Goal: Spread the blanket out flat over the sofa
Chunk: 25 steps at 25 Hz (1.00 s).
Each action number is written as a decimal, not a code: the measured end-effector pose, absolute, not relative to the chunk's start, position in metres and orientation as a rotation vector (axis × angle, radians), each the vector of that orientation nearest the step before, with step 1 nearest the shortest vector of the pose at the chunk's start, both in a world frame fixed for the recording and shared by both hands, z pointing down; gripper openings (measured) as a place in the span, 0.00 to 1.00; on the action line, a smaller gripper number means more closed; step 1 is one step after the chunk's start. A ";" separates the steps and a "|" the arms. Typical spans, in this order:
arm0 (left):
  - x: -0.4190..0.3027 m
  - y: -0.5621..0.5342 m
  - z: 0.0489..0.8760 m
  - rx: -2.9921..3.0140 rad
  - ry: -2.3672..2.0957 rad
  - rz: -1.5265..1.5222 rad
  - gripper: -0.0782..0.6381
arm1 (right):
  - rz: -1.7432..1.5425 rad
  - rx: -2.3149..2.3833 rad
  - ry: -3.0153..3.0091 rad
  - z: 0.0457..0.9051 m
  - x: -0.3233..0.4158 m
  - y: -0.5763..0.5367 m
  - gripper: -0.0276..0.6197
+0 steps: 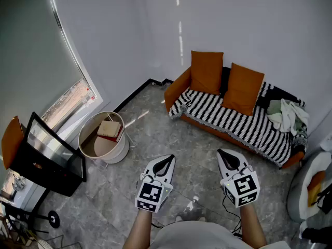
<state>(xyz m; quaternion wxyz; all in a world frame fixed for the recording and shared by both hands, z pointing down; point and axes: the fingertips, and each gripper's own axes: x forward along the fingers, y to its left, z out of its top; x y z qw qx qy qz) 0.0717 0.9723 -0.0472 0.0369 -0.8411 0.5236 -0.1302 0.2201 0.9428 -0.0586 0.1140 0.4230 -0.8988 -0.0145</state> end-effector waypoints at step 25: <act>0.120 0.982 -0.026 -2.487 1.796 -0.463 0.12 | 0.103 1.128 -2.723 -0.037 0.285 0.940 0.04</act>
